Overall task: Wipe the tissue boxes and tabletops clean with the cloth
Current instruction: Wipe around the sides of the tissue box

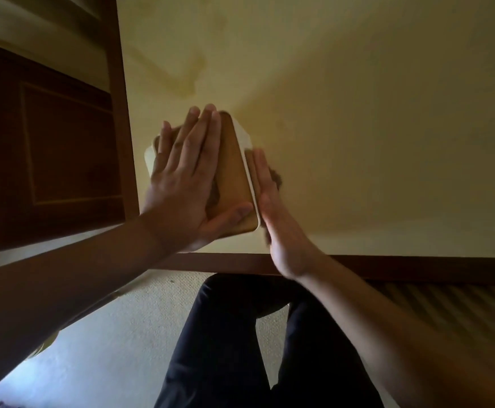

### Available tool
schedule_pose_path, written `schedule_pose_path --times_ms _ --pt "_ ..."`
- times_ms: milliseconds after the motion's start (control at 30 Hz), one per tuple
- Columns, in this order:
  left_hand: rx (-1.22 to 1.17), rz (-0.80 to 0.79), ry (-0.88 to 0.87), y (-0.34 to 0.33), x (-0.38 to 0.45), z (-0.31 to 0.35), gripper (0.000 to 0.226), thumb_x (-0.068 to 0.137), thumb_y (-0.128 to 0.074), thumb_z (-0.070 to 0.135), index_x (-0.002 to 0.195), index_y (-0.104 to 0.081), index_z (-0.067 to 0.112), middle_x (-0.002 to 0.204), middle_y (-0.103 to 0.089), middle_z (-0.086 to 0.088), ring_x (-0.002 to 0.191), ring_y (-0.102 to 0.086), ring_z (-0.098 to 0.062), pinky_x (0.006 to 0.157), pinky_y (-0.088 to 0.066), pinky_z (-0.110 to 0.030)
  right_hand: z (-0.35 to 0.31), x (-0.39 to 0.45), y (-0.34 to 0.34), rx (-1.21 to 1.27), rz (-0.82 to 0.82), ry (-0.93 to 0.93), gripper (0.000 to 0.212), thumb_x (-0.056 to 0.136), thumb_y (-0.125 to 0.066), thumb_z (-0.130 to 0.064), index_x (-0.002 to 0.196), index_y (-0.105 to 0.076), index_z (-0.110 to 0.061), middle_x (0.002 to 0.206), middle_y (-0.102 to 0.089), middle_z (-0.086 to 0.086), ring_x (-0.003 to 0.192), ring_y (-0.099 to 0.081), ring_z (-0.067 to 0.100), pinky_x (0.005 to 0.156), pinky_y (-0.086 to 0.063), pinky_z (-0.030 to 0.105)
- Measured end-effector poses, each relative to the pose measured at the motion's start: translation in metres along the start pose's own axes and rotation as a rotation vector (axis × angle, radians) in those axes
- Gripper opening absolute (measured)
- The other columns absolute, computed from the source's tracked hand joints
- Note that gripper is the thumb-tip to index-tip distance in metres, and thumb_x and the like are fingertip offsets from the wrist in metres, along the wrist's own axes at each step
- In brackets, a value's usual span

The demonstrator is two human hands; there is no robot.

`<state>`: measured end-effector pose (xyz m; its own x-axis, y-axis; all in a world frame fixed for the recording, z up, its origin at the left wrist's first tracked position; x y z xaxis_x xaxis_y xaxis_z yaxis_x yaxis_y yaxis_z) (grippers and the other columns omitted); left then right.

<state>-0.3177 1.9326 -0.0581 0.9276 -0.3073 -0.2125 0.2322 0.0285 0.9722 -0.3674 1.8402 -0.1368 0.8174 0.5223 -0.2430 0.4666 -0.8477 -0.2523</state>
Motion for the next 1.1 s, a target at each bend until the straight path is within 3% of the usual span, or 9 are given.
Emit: schedule_pose_path --times_ms 67,200,333,533,600,667,733,833,1100 --pt "-0.01 0.008 -0.001 0.001 0.0 0.001 0.115 0.091 -0.041 0.08 0.163 -0.008 -0.004 0.172 -0.006 -0.018 0.161 -0.003 -0.033 0.126 -0.007 -0.063 -0.009 0.038 0.006 -0.032 0.002 0.03 0.047 0.111 -0.02 -0.06 0.155 -0.004 -0.062 0.175 0.0 -0.013 0.164 0.002 0.017 0.132 -0.003 0.056" --pt "-0.035 0.025 -0.006 0.003 0.001 0.003 0.114 0.091 -0.04 0.08 0.163 -0.01 -0.004 0.172 -0.009 -0.019 0.161 -0.004 -0.033 0.127 -0.006 -0.062 -0.023 0.095 0.022 -0.2 0.029 0.019 0.049 0.118 -0.019 -0.03 0.164 -0.003 -0.032 0.173 -0.001 -0.015 0.155 0.01 -0.009 0.131 0.009 0.036" --pt "-0.046 0.034 -0.008 0.004 -0.001 0.003 0.114 0.091 -0.039 0.08 0.163 -0.01 -0.003 0.172 -0.01 -0.019 0.16 -0.005 -0.033 0.126 -0.007 -0.062 -0.033 0.093 0.021 -0.136 0.009 0.067 0.051 0.116 -0.015 -0.033 0.167 -0.015 -0.027 0.177 -0.007 -0.006 0.162 0.006 0.006 0.132 0.003 0.048" --pt "-0.044 0.038 -0.011 0.002 -0.002 0.001 0.114 0.091 -0.041 0.08 0.163 -0.009 -0.003 0.172 -0.008 -0.018 0.161 -0.004 -0.032 0.126 -0.007 -0.063 -0.007 0.011 0.006 -0.013 -0.014 0.038 0.049 0.115 -0.019 -0.026 0.161 -0.005 -0.037 0.178 -0.001 -0.003 0.164 0.004 0.015 0.132 -0.004 0.055" --pt "-0.042 0.037 -0.014 0.002 -0.001 0.0 0.114 0.091 -0.042 0.079 0.163 -0.009 -0.003 0.172 -0.008 -0.018 0.161 -0.004 -0.033 0.126 -0.008 -0.063 0.004 -0.016 -0.001 0.006 -0.036 -0.011 0.052 0.115 -0.019 -0.034 0.164 -0.004 -0.04 0.176 -0.014 -0.005 0.163 -0.008 0.018 0.132 -0.005 0.053" --pt "-0.042 0.035 -0.013 0.001 -0.001 0.0 0.114 0.091 -0.043 0.079 0.163 -0.009 -0.003 0.172 -0.008 -0.018 0.161 -0.004 -0.033 0.126 -0.007 -0.064 0.014 -0.028 -0.004 0.019 -0.038 -0.08 0.055 0.112 -0.021 -0.055 0.164 -0.003 -0.052 0.146 -0.043 -0.015 0.137 -0.043 0.014 0.124 -0.014 0.047" --pt "-0.038 0.038 -0.014 0.001 -0.001 0.0 0.114 0.091 -0.042 0.079 0.163 -0.01 -0.003 0.172 -0.008 -0.018 0.161 -0.004 -0.033 0.126 -0.008 -0.063 0.014 -0.021 -0.001 0.013 -0.026 -0.085 0.052 0.11 -0.021 -0.06 0.159 -0.003 -0.061 0.145 -0.044 -0.015 0.136 -0.042 0.011 0.122 -0.016 0.047" --pt "-0.038 0.041 -0.017 0.001 -0.001 0.0 0.114 0.091 -0.041 0.079 0.163 -0.01 -0.003 0.172 -0.008 -0.018 0.161 -0.004 -0.033 0.127 -0.006 -0.062 -0.003 0.017 0.003 -0.005 -0.033 0.006 0.049 0.114 -0.02 -0.049 0.159 -0.003 -0.05 0.177 0.0 -0.009 0.163 0.004 0.014 0.132 -0.004 0.054" --pt "-0.049 0.044 -0.014 0.002 -0.001 0.002 0.112 0.091 -0.043 0.077 0.163 -0.008 -0.001 0.172 -0.008 -0.018 0.161 -0.004 -0.032 0.128 -0.003 -0.059 -0.033 0.093 0.02 -0.14 0.02 0.113 0.053 0.116 -0.017 -0.029 0.168 -0.011 -0.018 0.177 -0.005 0.0 0.163 0.008 0.012 0.132 0.006 0.048"
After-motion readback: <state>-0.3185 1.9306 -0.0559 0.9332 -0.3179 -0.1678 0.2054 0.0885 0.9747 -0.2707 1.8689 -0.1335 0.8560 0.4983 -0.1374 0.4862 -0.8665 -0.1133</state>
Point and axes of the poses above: each hand's wrist, its own x-axis towards the middle knuckle, its own y-axis out of the back of the hand, z = x × y, the point moved 10 cm from there along x, towards the middle knuckle
